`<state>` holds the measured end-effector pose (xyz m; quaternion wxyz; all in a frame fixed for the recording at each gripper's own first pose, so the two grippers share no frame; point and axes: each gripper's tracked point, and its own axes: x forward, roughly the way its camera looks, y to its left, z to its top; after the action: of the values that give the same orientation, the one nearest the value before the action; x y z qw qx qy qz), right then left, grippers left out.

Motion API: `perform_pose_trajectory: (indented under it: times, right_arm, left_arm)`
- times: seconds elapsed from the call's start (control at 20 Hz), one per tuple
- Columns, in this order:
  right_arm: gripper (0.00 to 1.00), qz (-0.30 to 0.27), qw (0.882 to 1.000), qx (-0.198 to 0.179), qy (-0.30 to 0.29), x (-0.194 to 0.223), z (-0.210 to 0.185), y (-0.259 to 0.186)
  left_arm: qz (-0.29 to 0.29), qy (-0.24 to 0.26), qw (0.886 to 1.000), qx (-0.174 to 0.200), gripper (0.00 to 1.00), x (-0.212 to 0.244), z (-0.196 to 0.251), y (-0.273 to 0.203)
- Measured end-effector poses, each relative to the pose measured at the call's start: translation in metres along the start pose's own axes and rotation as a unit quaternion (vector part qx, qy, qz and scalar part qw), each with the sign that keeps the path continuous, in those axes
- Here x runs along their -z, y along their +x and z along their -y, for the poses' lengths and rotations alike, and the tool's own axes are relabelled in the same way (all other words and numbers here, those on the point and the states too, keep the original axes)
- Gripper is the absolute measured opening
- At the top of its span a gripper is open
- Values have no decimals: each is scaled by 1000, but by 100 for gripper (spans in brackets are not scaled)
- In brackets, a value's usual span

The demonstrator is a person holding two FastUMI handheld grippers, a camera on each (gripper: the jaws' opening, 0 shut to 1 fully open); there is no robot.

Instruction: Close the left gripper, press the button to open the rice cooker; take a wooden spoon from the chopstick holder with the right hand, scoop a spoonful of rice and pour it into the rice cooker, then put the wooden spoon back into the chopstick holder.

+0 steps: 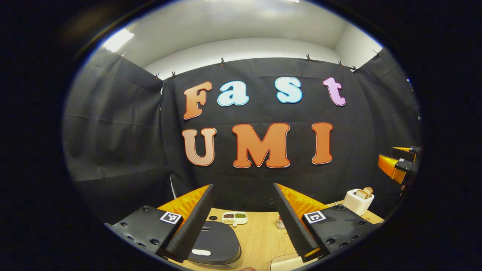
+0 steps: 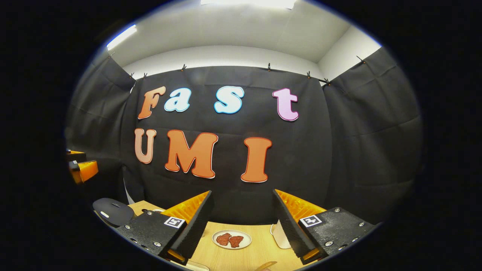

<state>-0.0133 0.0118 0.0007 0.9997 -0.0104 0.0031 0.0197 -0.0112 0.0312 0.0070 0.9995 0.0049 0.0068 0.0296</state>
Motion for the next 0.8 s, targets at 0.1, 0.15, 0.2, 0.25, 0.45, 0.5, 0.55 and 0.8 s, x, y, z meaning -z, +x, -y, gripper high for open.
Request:
perform_pose_trajectory:
  times: [0.1,0.15,0.2,0.25,0.45,0.5,0.55,0.8]
  right_arm:
    - [98,-4,1000,5,-2,3,5,-3]
    - [98,-6,1000,9,-5,5,9,-4]
    - [95,-8,1000,12,-6,7,12,-5]
    - [98,-11,1000,17,-8,9,15,-7]
    - [95,-29,999,32,-5,22,27,-11]
    - [95,-34,999,38,-5,25,30,-12]
    - [95,-37,998,47,-8,28,36,-13]
    - [95,-49,996,69,-24,39,49,-19]
  left_arm:
    - [-2,1,1000,-7,99,0,-9,2]
    - [-5,5,1000,-10,99,0,-15,3]
    - [-8,6,1000,-12,99,2,-18,5]
    - [-13,7,1000,-19,99,4,-24,8]
    - [-54,-8,998,-41,39,23,-50,17]
    - [-77,-17,995,-53,23,34,-57,21]
    - [-111,-22,991,-66,8,50,-64,21]
    - [-270,-58,957,-90,5,132,-88,22]
